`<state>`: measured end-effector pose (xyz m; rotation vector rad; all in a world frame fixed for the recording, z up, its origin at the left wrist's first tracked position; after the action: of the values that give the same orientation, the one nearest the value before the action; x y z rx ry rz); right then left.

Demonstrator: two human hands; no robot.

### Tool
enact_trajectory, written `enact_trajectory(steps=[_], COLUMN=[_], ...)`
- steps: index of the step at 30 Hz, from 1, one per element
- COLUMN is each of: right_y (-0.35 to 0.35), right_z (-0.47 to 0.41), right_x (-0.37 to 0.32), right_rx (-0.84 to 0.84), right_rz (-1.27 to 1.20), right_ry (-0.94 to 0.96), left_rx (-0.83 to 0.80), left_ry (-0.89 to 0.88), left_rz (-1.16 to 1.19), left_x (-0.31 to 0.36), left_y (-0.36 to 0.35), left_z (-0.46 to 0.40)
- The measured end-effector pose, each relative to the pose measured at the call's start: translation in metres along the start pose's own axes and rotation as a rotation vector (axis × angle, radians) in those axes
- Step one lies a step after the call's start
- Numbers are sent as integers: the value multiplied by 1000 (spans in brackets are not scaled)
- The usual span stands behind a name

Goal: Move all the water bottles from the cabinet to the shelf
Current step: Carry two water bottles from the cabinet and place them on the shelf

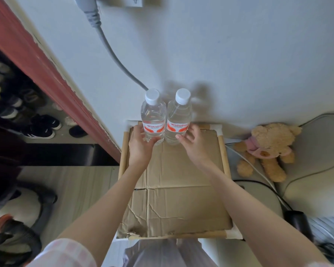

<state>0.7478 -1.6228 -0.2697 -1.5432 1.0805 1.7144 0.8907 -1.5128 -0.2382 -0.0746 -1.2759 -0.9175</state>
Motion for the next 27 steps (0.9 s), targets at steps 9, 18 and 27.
enact_trajectory(steps=[9, 18, 27], right_y=[-2, -3, -6], right_z=[3, 7, 22], right_x=[2, 8, 0], right_rx=[24, -12, -161], right_rz=[-2, 85, 87], right_ry=[-31, -55, -105], left_rx=[-26, -115, -368], left_ry=[-5, -8, -51], left_rz=[-6, -70, -169], left_x=[-1, 0, -8], left_y=[-1, -1, -1], left_z=[2, 3, 6])
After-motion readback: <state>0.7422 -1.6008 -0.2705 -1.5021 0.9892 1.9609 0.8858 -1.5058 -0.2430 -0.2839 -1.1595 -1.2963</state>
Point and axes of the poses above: each hand's wrist, its own z-axis away from the middle knuckle, its own y-axis out of the back of the hand, x = y × z, the point moved 7 cm from there along -z, towards the middle knuckle, and after that the axes turned 14 degrees about y, right-handed, at the moved point
